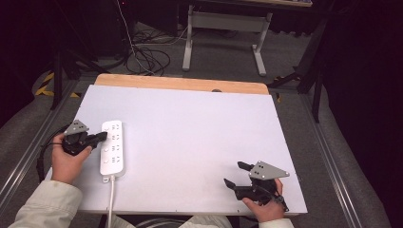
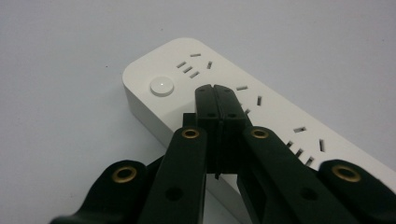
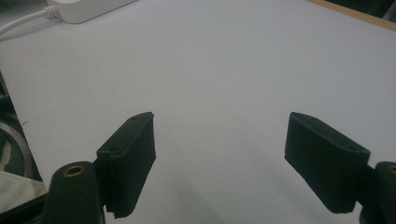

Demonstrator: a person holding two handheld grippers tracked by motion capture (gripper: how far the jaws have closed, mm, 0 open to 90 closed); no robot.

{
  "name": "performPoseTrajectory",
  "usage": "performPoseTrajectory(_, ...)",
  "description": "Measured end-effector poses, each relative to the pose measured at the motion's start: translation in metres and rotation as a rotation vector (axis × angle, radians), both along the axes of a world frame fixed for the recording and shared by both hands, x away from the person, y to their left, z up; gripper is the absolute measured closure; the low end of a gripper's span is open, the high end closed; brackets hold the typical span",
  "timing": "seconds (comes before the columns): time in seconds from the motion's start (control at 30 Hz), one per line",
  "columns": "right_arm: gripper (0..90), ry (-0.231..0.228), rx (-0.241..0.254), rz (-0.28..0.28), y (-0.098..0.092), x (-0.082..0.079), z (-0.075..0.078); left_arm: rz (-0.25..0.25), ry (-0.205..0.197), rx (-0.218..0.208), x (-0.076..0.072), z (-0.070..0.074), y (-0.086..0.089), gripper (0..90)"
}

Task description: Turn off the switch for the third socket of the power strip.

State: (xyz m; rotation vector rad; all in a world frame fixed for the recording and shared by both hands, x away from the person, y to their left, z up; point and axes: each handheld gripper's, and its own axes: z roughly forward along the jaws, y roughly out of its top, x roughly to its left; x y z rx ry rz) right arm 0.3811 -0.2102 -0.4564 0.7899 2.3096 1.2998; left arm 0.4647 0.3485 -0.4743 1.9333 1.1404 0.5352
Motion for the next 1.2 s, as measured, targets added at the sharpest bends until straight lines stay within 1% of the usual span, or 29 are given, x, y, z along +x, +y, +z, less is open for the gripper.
performPoseTrajectory(0.23, 24.6, 0.001, 0.002, 0.000, -0.0002, -0.0002, 0.0001, 0.006, -0.004, -0.002, -0.0001, -0.0014, 0.0011, 89.9)
performPoseTrajectory(0.43, 24.6, 0.000, 0.001, 0.002, 0.0001, -0.0003, 0.0000, 0.014, 0.000, -0.011, 0.0001, -0.0023, 0.0007, 89.9)
performPoseTrajectory(0.53, 24.6, 0.001, 0.001, 0.002, 0.0001, -0.0002, -0.0001, 0.008, 0.000, -0.018, 0.0004, -0.0042, -0.0017, 89.9)
performPoseTrajectory(0.6, 24.6, 0.005, 0.002, 0.003, 0.0004, 0.0000, -0.0003, 0.004, 0.003, -0.015, 0.0002, -0.0045, -0.0049, 90.0)
performPoseTrajectory(0.63, 24.6, 0.004, -0.001, 0.004, 0.0006, 0.0000, -0.0002, 0.008, 0.004, -0.003, 0.0002, -0.0037, -0.0055, 90.0)
performPoseTrajectory(0.9, 24.6, 0.003, -0.002, 0.009, 0.0007, -0.0003, -0.0003, 0.023, 0.013, -0.013, -0.0005, -0.0032, -0.0035, 90.0)
performPoseTrajectory(1.03, 24.5, 0.003, -0.003, 0.011, 0.0012, -0.0003, -0.0004, 0.030, 0.010, 0.007, -0.0012, -0.0025, -0.0057, 90.0)
performPoseTrajectory(1.17, 24.5, 0.003, -0.004, 0.011, 0.0015, -0.0006, -0.0003, 0.034, 0.011, 0.013, -0.0014, -0.0022, -0.0065, 90.0)
performPoseTrajectory(1.2, 24.6, 0.004, -0.004, 0.012, 0.0015, -0.0005, -0.0003, 0.038, 0.000, 0.037, -0.0018, -0.0020, -0.0075, 90.0)
